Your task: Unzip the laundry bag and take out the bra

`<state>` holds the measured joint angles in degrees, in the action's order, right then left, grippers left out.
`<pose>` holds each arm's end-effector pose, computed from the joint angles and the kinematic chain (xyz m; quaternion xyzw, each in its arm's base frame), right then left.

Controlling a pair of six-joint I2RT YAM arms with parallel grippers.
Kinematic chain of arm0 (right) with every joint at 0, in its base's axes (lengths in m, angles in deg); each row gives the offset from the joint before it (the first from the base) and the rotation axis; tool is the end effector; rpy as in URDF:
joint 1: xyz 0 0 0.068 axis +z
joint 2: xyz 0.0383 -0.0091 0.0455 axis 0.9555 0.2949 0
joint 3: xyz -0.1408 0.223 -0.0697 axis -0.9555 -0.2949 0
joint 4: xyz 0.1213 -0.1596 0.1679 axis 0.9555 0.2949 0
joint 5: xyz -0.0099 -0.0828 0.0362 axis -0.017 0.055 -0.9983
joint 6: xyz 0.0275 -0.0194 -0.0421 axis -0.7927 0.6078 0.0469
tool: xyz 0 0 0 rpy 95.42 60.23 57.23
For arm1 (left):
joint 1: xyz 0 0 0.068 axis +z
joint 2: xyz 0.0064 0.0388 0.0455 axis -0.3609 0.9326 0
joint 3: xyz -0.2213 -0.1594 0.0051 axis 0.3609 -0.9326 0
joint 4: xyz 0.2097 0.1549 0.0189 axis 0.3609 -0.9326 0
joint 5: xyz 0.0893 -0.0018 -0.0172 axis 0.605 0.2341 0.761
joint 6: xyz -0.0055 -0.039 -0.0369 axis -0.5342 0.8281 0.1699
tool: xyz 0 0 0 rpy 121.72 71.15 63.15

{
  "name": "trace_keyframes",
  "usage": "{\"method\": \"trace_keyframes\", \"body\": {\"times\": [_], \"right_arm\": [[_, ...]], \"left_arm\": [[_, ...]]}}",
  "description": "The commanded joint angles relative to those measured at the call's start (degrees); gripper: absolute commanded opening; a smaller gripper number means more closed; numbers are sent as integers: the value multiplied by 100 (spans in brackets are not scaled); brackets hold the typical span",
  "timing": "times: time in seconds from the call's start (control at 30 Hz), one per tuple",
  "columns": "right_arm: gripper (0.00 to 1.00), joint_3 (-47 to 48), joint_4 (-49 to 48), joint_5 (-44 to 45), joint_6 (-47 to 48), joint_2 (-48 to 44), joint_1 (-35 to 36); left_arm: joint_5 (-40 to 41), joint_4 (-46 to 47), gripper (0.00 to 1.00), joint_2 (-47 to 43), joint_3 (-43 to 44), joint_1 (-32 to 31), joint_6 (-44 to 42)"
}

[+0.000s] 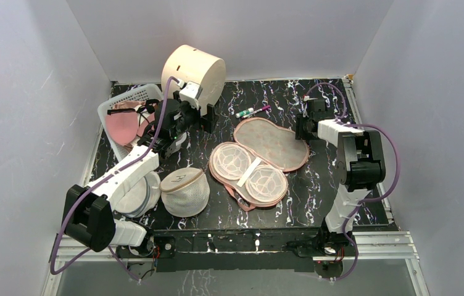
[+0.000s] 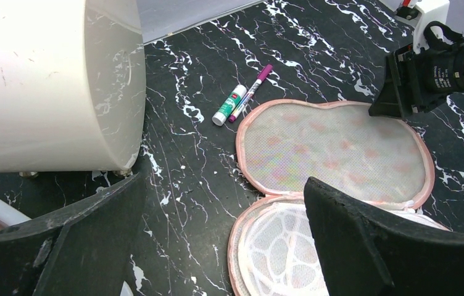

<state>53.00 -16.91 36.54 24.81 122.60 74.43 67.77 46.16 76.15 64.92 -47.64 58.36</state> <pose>0.3826 0.0099 0.1568 0.0144 0.9561 0.0014 0.2926 0.2853 -0.1471 0.3300 0.1926 0.7146 -0.2132 0.6379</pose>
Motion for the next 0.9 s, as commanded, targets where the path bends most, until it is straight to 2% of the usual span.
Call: {"method": "trace_keyframes", "body": {"times": [0.0, 0.1, 0.3, 0.5, 0.7, 0.87], "right_arm": [[37, -6, -11, -272, 3, -19, 52], [23, -110, -115, -340, -6, -335, 60], [10, -131, 42, 102, -26, -1072, 53], [3, -216, 362, 152, -166, -1825, 65], [1, -406, 677, 479, -312, -2508, 450], [1, -515, 920, 61, -339, -3135, 836]], "left_arm": [[-47, 91, 98, -123, 23, -5, -88], [-87, 88, 98, -112, 31, -3, -71], [-112, 82, 98, -115, 40, 1, -52], [-91, 54, 98, -121, 66, 2, -52], [-54, 55, 98, -166, 49, 2, -50], [-25, 21, 98, -146, 69, 2, -52]]}}
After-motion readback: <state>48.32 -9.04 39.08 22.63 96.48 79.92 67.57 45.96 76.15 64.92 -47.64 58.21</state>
